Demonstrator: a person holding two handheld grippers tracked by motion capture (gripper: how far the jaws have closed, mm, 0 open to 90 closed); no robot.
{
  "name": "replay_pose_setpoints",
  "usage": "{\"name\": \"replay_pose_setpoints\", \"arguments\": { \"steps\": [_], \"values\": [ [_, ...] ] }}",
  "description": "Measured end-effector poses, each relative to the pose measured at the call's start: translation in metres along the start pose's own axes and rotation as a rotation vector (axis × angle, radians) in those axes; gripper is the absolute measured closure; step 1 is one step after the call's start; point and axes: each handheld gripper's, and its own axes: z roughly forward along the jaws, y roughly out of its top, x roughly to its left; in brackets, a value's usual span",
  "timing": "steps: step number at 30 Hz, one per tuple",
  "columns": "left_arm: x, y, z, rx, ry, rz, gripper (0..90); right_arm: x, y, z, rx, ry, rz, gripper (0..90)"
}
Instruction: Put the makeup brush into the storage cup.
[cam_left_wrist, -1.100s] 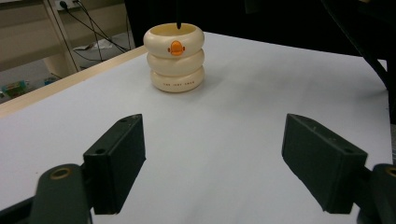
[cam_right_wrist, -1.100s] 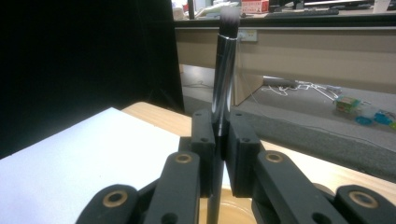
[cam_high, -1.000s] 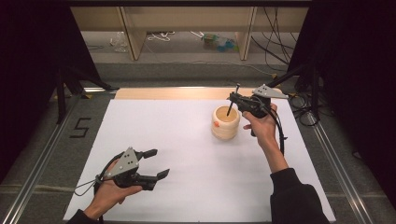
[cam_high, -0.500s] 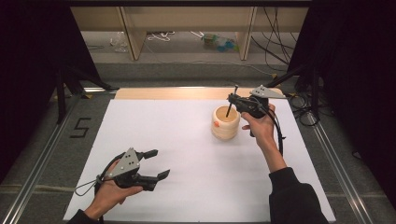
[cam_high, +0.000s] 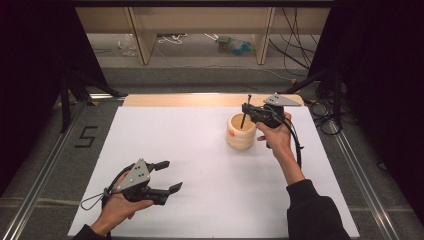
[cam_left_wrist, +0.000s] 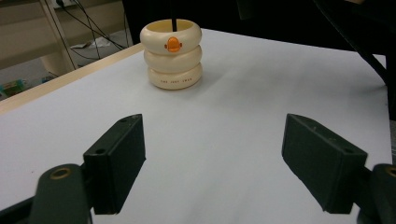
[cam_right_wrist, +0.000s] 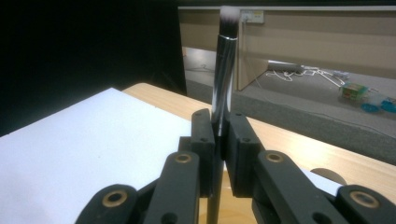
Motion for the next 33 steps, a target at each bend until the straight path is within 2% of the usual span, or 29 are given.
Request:
{"name": "replay_pose_setpoints", "arguments": {
  "steps": [5,6,14,16,24,26,27,29,30,31,33],
  "values": [
    [-0.0001,-0.0001,0.0002,0.0,-0.001,-0.001,21.7,-0.0009,-0.0024,0.0011,0.019,0.003,-0.001,83.4],
    [0.0001,-0.0001,0.0004,0.0,-0.004,0.004,21.7,-0.002,-0.0026,0.002,0.008,-0.002,-0.017,83.4],
    [-0.0006,-0.001,0.0009,0.005,-0.004,-0.008,21.6,-0.0009,-0.0047,0.0037,0.025,0.007,-0.005,83.3],
    [-0.0006,-0.0009,0.0009,0.005,-0.004,-0.007,21.6,-0.0018,-0.0052,0.0039,0.029,0.004,-0.019,83.4],
    [-0.0008,-0.0014,0.0017,0.0,-0.011,-0.012,21.7,-0.002,-0.0079,0.0062,0.039,0.005,-0.02,83.3],
    [-0.001,-0.0015,0.0018,0.002,-0.011,-0.011,21.7,-0.0008,-0.0079,0.0052,0.068,0.011,-0.003,83.3],
    [-0.001,-0.0015,0.0018,0.003,-0.011,-0.01,21.8,-0.0021,-0.0082,0.006,0.052,0.002,-0.025,83.3],
    [-0.0008,-0.0012,0.0014,0.009,-0.005,-0.003,21.8,-0.0024,-0.009,0.0066,0.053,0.008,-0.025,83.3],
    [-0.0011,-0.0013,0.0015,0.009,-0.007,-0.006,21.7,-0.0014,-0.0093,0.0063,0.066,0.013,-0.008,83.3],
    [-0.0012,-0.0013,0.0014,0.009,-0.005,-0.007,21.8,-0.0025,-0.0095,0.0067,0.059,0.007,-0.023,83.2],
    [-0.0008,-0.0012,0.0014,0.01,-0.003,0.002,21.8,-0.0023,-0.01,0.0066,0.068,0.002,-0.02,82.8]
  ]
}}
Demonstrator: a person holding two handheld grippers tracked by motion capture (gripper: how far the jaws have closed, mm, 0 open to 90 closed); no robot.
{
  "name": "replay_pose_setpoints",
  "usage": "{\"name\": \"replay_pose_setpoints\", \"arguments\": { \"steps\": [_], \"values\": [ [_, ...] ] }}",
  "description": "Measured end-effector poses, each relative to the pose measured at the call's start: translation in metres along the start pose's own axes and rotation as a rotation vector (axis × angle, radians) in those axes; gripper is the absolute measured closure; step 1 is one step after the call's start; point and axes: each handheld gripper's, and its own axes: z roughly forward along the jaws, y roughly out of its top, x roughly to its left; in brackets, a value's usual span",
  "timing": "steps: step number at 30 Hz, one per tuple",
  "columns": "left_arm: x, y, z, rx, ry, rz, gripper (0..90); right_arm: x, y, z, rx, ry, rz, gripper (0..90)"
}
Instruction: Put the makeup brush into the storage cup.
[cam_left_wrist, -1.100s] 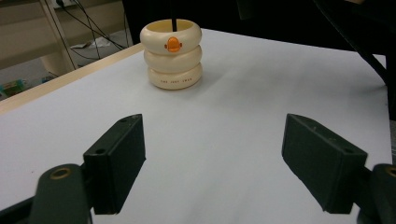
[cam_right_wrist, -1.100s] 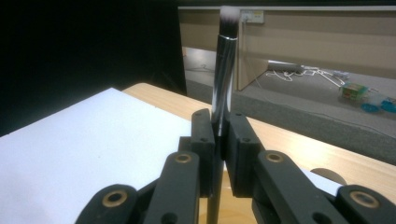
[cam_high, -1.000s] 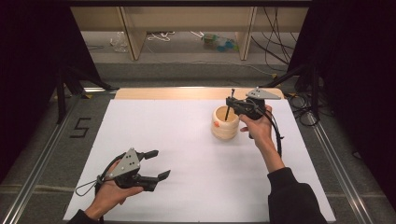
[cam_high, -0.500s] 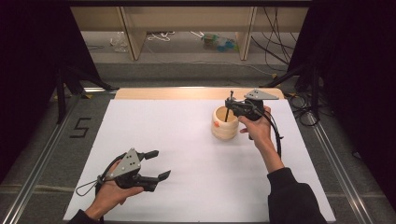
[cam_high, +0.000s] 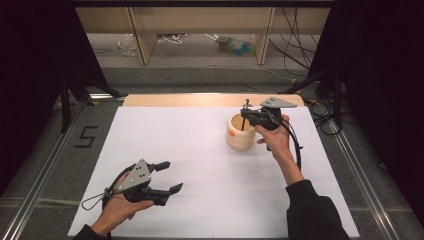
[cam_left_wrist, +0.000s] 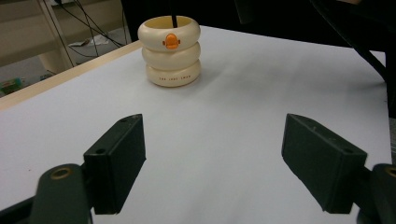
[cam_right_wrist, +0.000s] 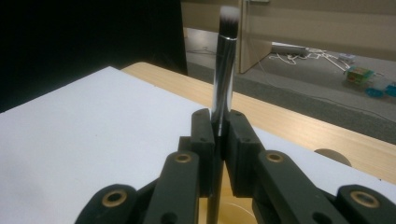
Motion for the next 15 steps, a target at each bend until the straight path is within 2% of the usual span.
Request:
{"name": "replay_pose_setpoints", "arguments": {
  "steps": [3,6,7,9,10,15],
  "values": [
    [0.0,0.0,0.0,0.001,0.0,0.001,21.8,0.0,0.0,0.0,0.003,-0.007,-0.003,76.9],
    [0.001,0.0,0.0,-0.003,-0.005,0.012,21.8,0.001,0.002,-0.001,0.027,-0.043,0.021,56.9],
    [0.0,0.0,0.0,-0.003,-0.005,-0.005,21.8,0.0,0.003,-0.003,0.017,-0.067,0.01,54.0],
    [0.0,0.0,0.0,0.0,-0.001,-0.001,21.9,-0.002,0.006,-0.006,-0.02,-0.076,0.035,46.7],
    [0.0,0.0,0.0,-0.002,-0.003,-0.002,21.8,-0.002,0.008,-0.009,-0.031,-0.075,0.052,44.7],
    [0.0,0.001,0.0,0.003,-0.001,0.012,21.8,-0.004,0.013,-0.018,-0.072,-0.091,0.065,40.7]
  ]
}}
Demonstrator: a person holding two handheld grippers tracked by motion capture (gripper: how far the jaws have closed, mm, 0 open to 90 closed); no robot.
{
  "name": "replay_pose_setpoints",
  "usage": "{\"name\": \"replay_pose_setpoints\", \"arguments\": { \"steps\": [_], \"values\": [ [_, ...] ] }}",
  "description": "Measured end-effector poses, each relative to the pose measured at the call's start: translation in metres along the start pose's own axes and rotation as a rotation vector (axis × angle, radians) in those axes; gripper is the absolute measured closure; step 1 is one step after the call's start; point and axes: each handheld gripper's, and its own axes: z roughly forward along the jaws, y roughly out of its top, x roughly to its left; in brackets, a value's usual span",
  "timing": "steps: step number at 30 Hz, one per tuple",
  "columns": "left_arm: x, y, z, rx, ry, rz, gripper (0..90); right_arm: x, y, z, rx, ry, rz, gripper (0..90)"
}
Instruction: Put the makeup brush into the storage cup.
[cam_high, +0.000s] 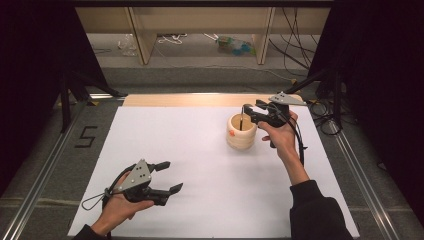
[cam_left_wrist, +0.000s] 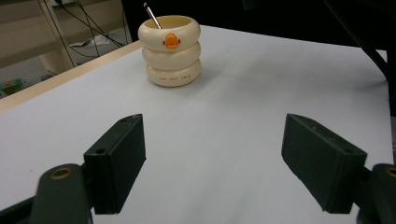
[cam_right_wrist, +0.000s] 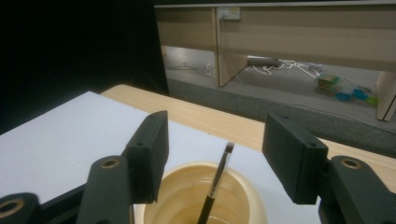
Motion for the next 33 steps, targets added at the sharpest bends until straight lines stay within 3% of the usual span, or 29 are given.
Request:
{"name": "replay_pose_setpoints", "arguments": {
  "steps": [11,16,24,33],
  "values": [
    [0.001,0.001,-0.002,-0.006,0.011,-0.005,21.8,0.01,0.004,-0.009,0.007,0.02,-0.01,37.1],
    [0.001,0.0,-0.002,-0.01,0.01,-0.012,21.8,0.017,0.003,-0.012,0.019,0.053,0.011,35.3],
    [0.003,0.001,-0.002,-0.013,0.014,-0.007,21.8,0.029,0.004,-0.016,0.028,0.085,-0.001,32.9],
    [0.004,0.002,-0.003,-0.019,0.018,-0.014,21.7,0.034,-0.005,-0.019,0.032,0.097,-0.007,32.7]
  ]
}}
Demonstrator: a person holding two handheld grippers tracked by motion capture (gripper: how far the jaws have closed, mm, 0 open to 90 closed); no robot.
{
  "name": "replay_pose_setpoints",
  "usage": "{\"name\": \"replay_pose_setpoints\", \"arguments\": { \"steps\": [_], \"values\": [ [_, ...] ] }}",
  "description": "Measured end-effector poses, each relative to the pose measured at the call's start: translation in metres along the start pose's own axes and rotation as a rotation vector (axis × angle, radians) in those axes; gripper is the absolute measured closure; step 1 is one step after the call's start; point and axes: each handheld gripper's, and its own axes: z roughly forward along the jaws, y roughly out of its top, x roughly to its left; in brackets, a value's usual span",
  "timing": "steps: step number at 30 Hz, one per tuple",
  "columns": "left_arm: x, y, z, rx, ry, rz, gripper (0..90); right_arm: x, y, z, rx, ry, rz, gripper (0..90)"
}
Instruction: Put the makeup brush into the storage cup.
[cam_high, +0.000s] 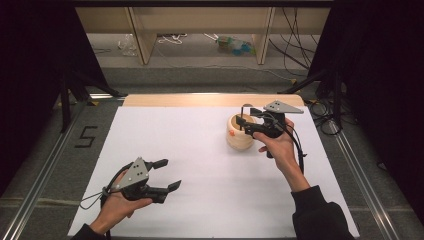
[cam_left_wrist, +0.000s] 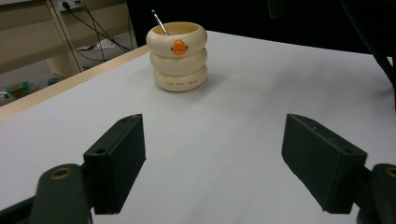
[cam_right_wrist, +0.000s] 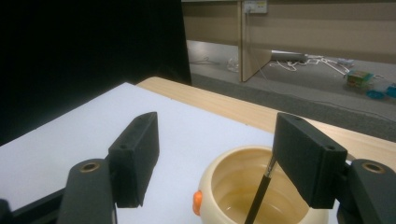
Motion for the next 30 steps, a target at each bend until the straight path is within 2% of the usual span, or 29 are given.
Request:
{"name": "replay_pose_setpoints", "arguments": {
  "steps": [3,4,5,6,7,9,10,12,13,14,16,17,22,24,26,30],
  "values": [
    [0.001,-0.001,-0.001,0.002,0.004,0.007,21.7,0.001,-0.001,-0.003,0.011,-0.008,-0.001,32.2],
    [0.001,-0.001,-0.001,0.001,0.008,0.0,21.7,0.001,-0.002,-0.003,-0.005,0.0,0.001,32.2],
    [0.002,-0.001,-0.001,0.003,0.007,0.002,21.7,0.002,-0.002,-0.005,0.012,0.004,-0.001,32.2],
    [0.003,-0.001,-0.001,0.002,0.006,0.007,21.7,0.004,-0.002,-0.006,0.004,0.012,0.009,31.9],
    [0.003,-0.001,-0.001,0.002,0.007,0.007,21.7,0.004,-0.003,-0.006,0.0,0.014,-0.007,31.6],
    [0.002,0.0,-0.001,0.001,0.011,0.002,21.7,0.007,-0.003,-0.008,-0.002,0.027,0.002,31.4],
    [0.002,0.0,0.0,0.0,0.011,0.001,21.7,0.006,-0.003,-0.009,-0.004,0.021,-0.022,31.3],
    [0.002,0.001,0.0,0.0,0.009,0.004,21.7,0.01,-0.004,-0.01,-0.005,0.038,-0.004,31.2],
    [0.002,0.001,0.0,0.001,0.008,0.003,21.7,0.011,-0.005,-0.011,0.014,0.043,-0.008,30.9],
    [0.002,0.001,0.0,0.003,0.007,0.005,21.7,0.011,-0.005,-0.012,0.003,0.036,-0.023,30.9],
    [0.002,0.0,0.0,0.0,0.01,0.002,21.7,0.013,-0.007,-0.014,0.012,0.047,-0.005,30.3],
    [0.003,0.0,-0.001,0.003,0.013,0.005,21.7,0.013,-0.007,-0.014,0.012,0.037,-0.021,30.3],
    [0.005,-0.001,-0.006,-0.009,0.027,-0.002,21.7,0.019,-0.008,-0.015,-0.005,0.06,-0.005,30.1],
    [0.005,-0.001,-0.007,-0.011,0.031,-0.003,21.7,0.021,-0.009,-0.017,0.013,0.066,-0.012,30.1],
    [0.005,-0.001,-0.007,-0.011,0.028,-0.003,21.7,0.023,-0.012,-0.018,0.0,0.069,-0.026,29.9],
    [0.004,0.0,-0.006,-0.012,0.024,0.0,21.7,0.03,-0.016,-0.023,0.02,0.082,-0.015,28.7]
  ]
}}
